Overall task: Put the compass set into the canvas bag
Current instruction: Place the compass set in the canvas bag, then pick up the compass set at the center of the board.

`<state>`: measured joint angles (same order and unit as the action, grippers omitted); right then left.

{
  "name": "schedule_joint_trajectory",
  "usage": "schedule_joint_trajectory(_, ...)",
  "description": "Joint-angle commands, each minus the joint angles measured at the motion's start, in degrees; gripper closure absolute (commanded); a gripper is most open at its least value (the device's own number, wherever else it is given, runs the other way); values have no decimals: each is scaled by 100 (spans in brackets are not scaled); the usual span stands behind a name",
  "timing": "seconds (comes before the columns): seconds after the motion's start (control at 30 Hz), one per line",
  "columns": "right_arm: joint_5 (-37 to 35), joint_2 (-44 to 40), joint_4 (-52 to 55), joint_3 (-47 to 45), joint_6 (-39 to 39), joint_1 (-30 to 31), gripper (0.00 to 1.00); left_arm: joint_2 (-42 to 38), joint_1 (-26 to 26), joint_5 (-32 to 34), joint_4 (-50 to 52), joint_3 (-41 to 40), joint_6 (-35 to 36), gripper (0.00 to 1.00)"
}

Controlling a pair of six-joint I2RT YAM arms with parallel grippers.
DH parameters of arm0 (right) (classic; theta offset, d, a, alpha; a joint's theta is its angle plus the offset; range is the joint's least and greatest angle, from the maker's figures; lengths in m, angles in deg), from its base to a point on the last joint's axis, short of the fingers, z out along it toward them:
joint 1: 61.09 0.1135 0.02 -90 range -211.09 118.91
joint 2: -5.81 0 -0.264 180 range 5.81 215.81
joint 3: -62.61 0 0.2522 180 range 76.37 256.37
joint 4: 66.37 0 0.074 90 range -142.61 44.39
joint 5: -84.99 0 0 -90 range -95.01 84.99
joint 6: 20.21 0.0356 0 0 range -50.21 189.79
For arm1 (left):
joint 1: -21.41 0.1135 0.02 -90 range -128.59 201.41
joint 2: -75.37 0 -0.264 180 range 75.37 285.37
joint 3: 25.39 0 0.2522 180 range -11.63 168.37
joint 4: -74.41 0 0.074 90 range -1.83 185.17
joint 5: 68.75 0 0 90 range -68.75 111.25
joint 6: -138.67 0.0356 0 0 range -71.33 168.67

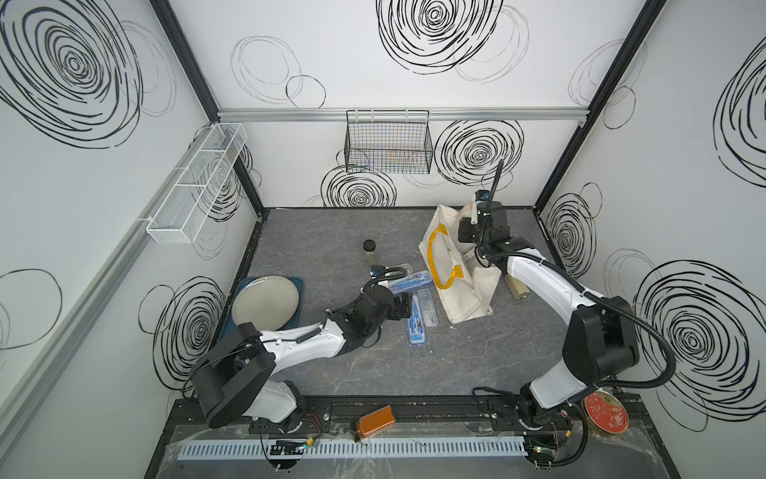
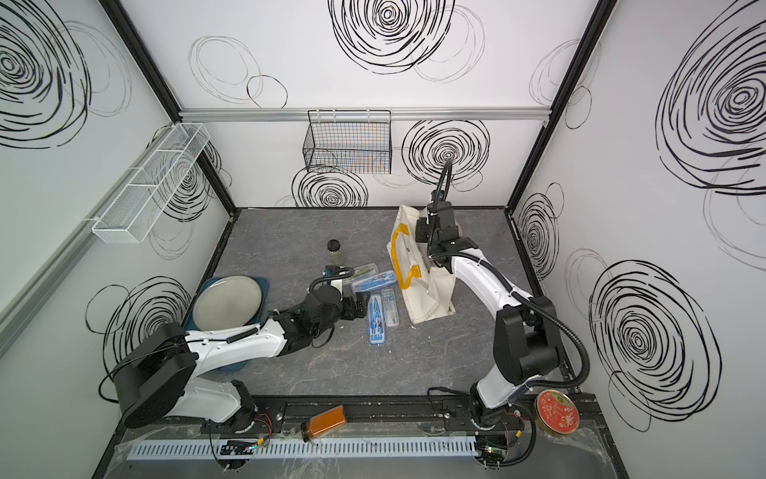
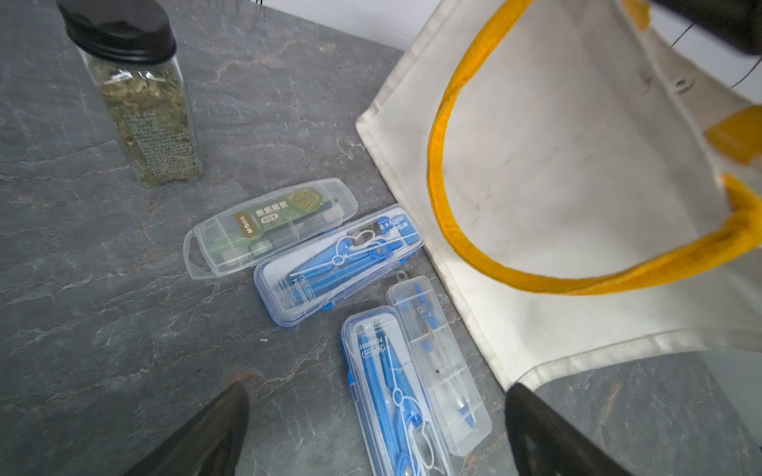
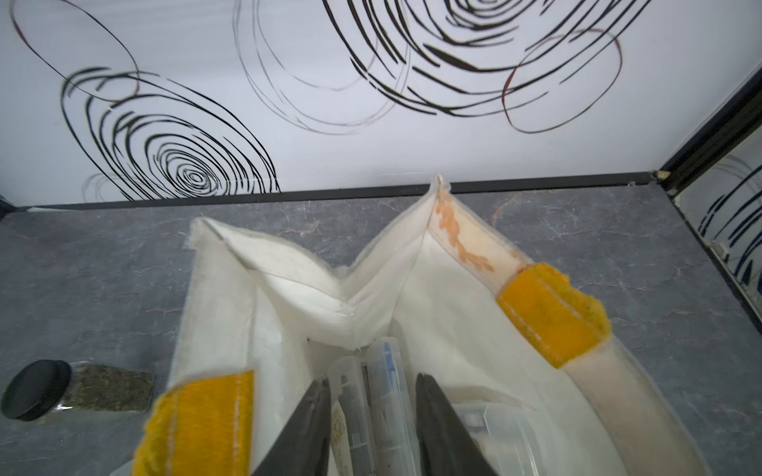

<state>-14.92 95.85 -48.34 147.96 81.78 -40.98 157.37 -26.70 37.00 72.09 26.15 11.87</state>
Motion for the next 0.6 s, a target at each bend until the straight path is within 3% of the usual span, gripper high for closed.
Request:
schedule_joint_trajectory(0.0,253,-372,-96,-176,-112,67,61,232,-261,274,766,397,145,1)
schedule_joint_trajectory(0.27,405,-1221,-418,-772,-66,328,57,1167,-1121,679,2588,1363,268,1)
schedule_joint_trajectory(0.57,333,-1529,-353,-980,-40,561,54,1985,-1358,271,3075,2045,603,1)
